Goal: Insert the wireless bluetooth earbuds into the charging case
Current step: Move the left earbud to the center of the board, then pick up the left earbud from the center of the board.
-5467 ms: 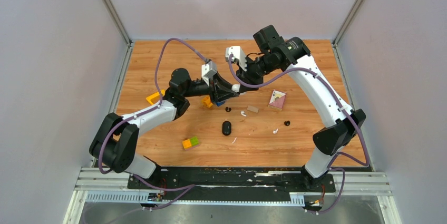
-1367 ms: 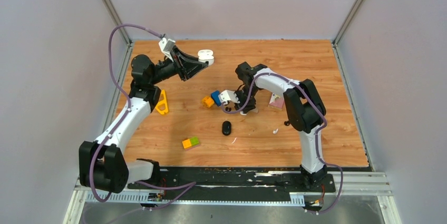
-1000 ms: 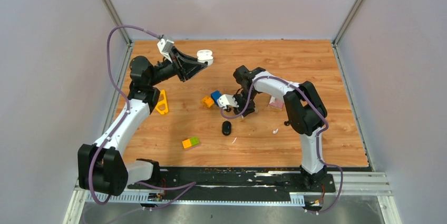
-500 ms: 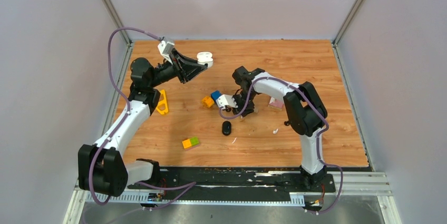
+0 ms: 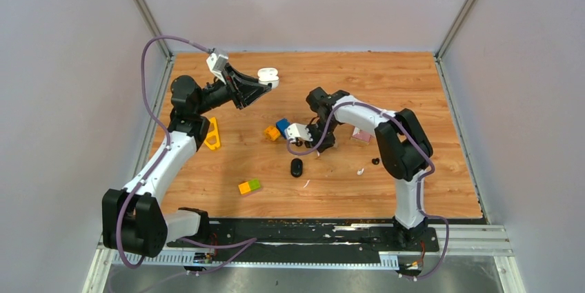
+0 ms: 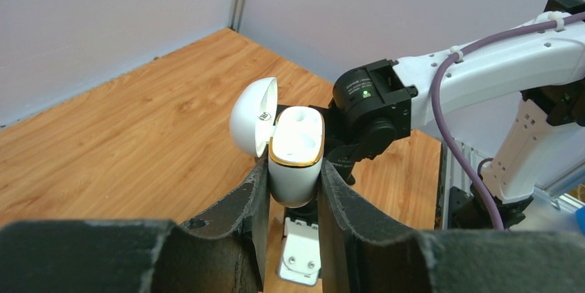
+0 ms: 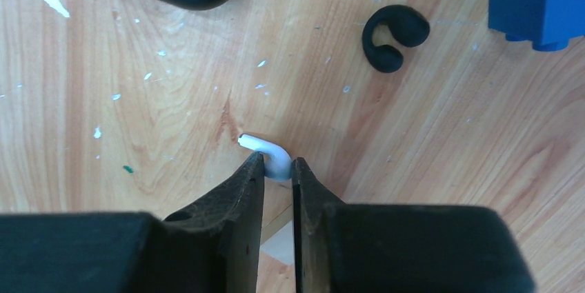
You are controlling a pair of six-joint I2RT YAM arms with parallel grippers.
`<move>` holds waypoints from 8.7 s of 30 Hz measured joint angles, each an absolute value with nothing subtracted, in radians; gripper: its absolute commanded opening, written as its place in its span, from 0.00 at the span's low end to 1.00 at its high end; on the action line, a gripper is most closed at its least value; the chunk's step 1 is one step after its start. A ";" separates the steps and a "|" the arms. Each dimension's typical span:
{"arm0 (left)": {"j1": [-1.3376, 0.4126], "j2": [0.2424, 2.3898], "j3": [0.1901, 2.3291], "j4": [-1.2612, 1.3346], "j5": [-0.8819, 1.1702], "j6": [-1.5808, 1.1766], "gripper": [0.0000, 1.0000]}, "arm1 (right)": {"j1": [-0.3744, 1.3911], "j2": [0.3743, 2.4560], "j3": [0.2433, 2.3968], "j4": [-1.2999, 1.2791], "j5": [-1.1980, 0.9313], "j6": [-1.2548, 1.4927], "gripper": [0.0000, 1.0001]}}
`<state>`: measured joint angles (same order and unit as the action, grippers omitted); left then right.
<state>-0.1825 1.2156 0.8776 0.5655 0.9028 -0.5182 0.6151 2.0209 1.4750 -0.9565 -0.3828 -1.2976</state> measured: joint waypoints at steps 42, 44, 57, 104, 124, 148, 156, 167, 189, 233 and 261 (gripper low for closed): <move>-0.134 1.153 0.839 0.362 0.900 -0.372 0.00 | 0.546 1.969 1.813 -0.706 -0.478 -0.542 0.38; -0.113 1.112 0.854 0.300 0.899 -0.340 0.00 | 0.547 2.047 1.870 -0.676 -0.455 -0.448 0.40; -0.075 0.985 0.930 -0.116 0.895 -0.124 0.00 | 0.568 2.460 2.238 -0.542 -0.233 -0.064 0.38; -0.072 0.932 0.866 -0.057 0.885 -0.174 0.00 | 0.620 2.450 2.035 -0.437 -0.103 -0.199 0.16; -0.072 0.952 0.790 0.217 0.896 -0.313 0.00 | 0.619 1.884 1.354 -0.561 -0.194 -0.249 0.22; -0.072 0.952 0.828 0.106 0.906 -0.261 0.00 | 0.518 2.124 1.638 -0.727 -0.442 -1.058 0.29; -0.072 0.938 0.831 0.065 0.902 -0.236 0.00 | 0.554 2.146 1.640 -0.704 -0.400 -1.116 0.30; -0.072 0.927 0.830 0.064 0.899 -0.237 0.00 | 0.562 2.076 1.515 -0.673 -0.380 -1.154 0.31; -0.071 0.916 0.803 0.107 0.896 -0.249 0.00 | 0.662 2.071 1.586 -0.832 -0.388 -1.098 0.37; -0.070 0.927 0.803 0.104 0.896 -0.249 0.00 | 0.699 2.170 1.685 -0.892 -0.278 -0.784 0.21; -0.076 1.069 0.803 0.228 0.888 -0.300 0.00 | 0.682 1.625 1.486 -0.793 -0.396 -0.565 0.05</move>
